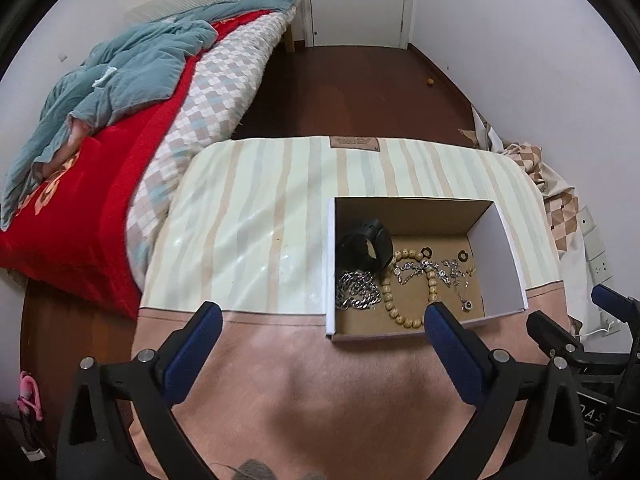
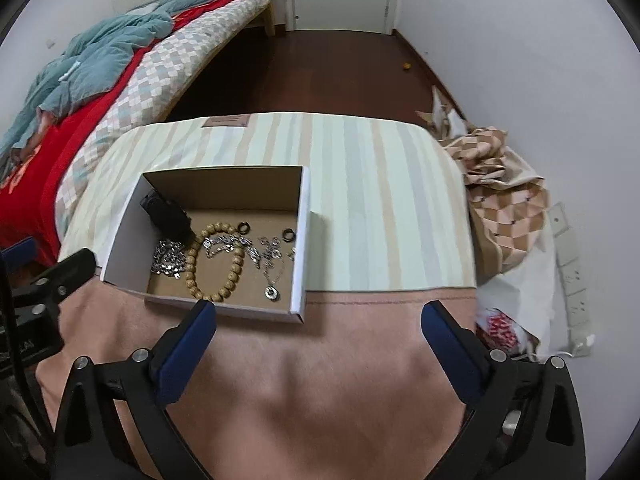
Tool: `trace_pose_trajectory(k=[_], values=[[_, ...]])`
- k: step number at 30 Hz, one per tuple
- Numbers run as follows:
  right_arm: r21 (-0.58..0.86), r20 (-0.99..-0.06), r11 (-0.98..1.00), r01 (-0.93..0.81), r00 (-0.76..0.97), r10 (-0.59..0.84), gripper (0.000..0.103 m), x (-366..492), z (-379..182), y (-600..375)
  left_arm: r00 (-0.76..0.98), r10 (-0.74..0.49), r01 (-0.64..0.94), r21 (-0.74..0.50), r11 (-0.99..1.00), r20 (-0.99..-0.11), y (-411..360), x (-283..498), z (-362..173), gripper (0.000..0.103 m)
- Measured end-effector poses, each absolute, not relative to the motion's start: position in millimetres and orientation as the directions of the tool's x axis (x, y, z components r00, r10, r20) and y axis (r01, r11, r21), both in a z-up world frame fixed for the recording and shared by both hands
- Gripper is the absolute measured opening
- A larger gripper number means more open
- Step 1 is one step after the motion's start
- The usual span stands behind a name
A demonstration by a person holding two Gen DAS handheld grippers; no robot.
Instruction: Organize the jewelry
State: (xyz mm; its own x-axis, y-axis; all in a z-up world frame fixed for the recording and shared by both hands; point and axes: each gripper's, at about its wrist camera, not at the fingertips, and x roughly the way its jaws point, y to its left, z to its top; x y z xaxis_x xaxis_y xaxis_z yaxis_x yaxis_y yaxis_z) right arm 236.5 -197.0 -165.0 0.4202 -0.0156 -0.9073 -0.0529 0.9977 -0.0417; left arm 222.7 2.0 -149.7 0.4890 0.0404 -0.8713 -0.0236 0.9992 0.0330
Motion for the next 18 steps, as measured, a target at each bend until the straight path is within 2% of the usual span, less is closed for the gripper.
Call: trace_pose_trajectory(k=[9, 18], values=[[-0.021, -0.871, 1.0, -0.02, 0.491, -0.008, 0.103, 184.3, -111.4, -193.9, 0.566, 0.056, -0.051, 0.032, 0.998, -0.822, 8.6, 171.4, -97.4, 0.103], [-0.014, -0.806, 0.999, -0.029, 0.592, 0.006, 0.103, 119.3, -27.1, -191.0, 0.63, 0.028, -0.054, -0.008, 0.998, -0.776, 12.7, 114.2, -27.6, 0.103]])
